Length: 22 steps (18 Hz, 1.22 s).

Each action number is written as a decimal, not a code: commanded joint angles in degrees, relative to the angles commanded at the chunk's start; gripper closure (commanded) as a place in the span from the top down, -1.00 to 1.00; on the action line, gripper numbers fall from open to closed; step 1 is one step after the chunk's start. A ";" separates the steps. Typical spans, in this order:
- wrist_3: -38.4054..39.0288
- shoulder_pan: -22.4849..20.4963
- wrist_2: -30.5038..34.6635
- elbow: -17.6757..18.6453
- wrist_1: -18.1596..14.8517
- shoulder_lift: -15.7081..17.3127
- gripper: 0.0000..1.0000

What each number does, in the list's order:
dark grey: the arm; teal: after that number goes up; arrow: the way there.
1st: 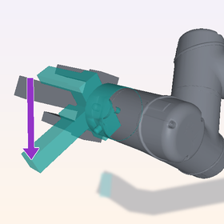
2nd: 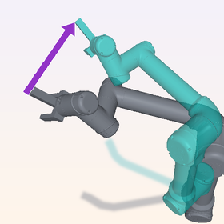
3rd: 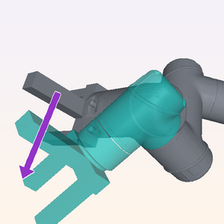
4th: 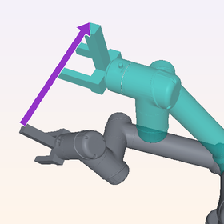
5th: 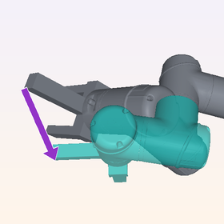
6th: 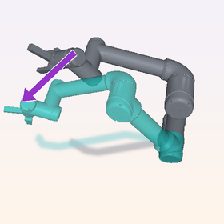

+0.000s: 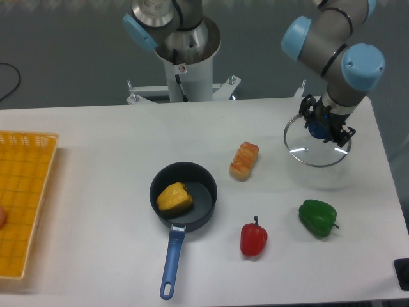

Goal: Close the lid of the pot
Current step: 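Lift the clear glass lid held in the gripper off the table, then carry the glass lid over the dark saucepan and lower it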

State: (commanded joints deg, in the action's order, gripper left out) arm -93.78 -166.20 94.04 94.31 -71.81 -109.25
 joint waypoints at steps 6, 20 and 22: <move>0.00 0.00 0.09 0.09 -1.05 0.09 0.34; 6.75 7.28 -2.37 0.18 -8.61 6.42 0.34; 9.74 9.83 -2.37 0.18 -8.61 6.42 0.34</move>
State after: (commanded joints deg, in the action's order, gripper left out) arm -84.04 -156.37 91.67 94.48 -80.42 -102.83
